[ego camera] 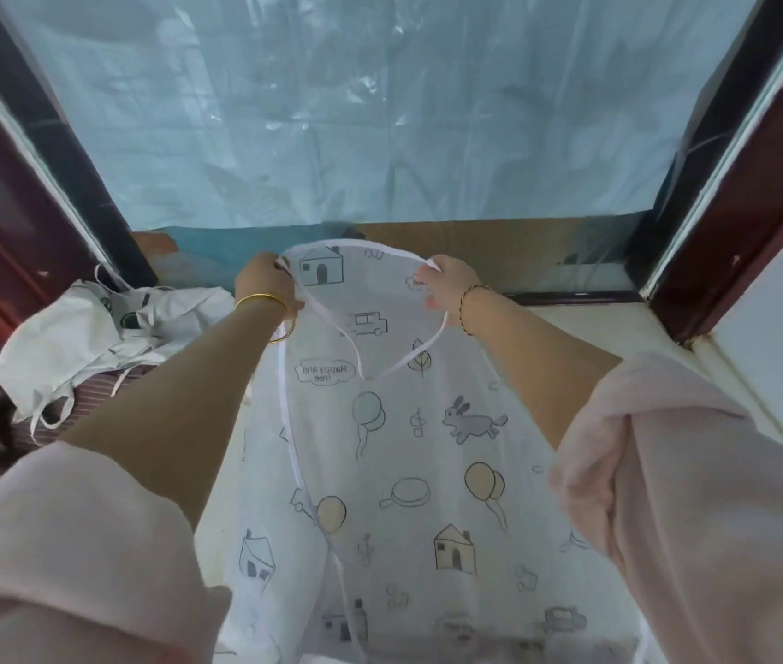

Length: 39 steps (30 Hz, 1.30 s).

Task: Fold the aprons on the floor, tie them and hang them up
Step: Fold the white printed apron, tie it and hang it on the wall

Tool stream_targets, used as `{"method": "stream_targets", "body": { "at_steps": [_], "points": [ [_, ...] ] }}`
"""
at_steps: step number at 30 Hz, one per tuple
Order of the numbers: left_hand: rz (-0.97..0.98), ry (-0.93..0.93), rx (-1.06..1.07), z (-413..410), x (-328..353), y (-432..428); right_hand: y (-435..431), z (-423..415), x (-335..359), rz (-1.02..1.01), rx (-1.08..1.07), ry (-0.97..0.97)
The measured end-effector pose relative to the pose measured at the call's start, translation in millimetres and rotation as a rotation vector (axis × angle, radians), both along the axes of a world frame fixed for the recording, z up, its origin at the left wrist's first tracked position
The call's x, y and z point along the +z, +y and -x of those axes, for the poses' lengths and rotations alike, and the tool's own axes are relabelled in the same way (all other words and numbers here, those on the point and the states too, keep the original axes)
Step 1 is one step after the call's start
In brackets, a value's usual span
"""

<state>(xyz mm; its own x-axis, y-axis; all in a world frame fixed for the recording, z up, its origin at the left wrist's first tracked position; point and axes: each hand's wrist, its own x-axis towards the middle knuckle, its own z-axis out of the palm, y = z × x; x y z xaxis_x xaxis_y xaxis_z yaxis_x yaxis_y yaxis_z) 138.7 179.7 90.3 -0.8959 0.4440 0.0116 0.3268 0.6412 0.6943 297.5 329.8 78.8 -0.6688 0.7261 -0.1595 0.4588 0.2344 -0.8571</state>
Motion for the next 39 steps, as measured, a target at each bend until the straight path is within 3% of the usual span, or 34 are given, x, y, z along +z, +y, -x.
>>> {"method": "stream_targets", "body": {
  "at_steps": [6, 13, 16, 19, 22, 24, 27, 28, 31, 34, 36, 39],
  "points": [
    [-0.244, 0.396, 0.041, 28.0, 63.5, 23.1, -0.8, 85.4, 83.6, -0.169, 0.122, 0.201],
    [-0.468, 0.843, -0.018, 34.2, 172.2, 12.1, -32.0, 134.4, 197.7, -0.054, 0.132, 0.677],
    [-0.409, 1.018, -0.109, 22.1, 195.2, 15.6, -37.7, 118.9, 225.7, 0.022, 0.127, 0.837],
    [-0.368, 1.099, -0.115, -0.8, 186.4, 26.2, -25.8, 92.5, 216.2, -0.046, 0.088, 0.866],
    [-0.188, 1.355, -0.108, -34.2, 144.0, 42.8, -4.2, 51.2, 178.2, -0.07, 0.021, 0.8],
    [-0.021, 1.409, -0.201, -72.9, 102.3, 61.9, 25.4, 14.9, 140.7, -0.1, -0.092, 0.655],
    [0.168, 1.282, -0.504, -152.6, 47.2, 93.9, 80.7, -41.9, 77.8, -0.104, -0.253, 0.328],
    [0.21, 1.102, -0.603, -181.2, 32.0, 104.6, 95.5, -62.0, 60.8, -0.103, -0.314, 0.176],
    [0.232, 0.181, -0.718, -262.5, -16.5, 135.4, 116.1, -139.6, 9.0, -0.124, -0.396, -0.284],
    [0.23, -0.565, -0.86, -316.7, -61.9, 150.2, 119.9, -200.1, -41.4, -0.164, -0.484, -0.427],
    [0.304, -0.644, -0.96, -329.4, -88.3, 148.2, 115.3, -223.6, -69.6, -0.215, -0.574, -0.475],
    [0.27, -0.3, -0.851, -308.4, -120.0, 142.4, 101.8, -245.2, -108.2, -0.284, -0.532, -0.593]
  ]
}}
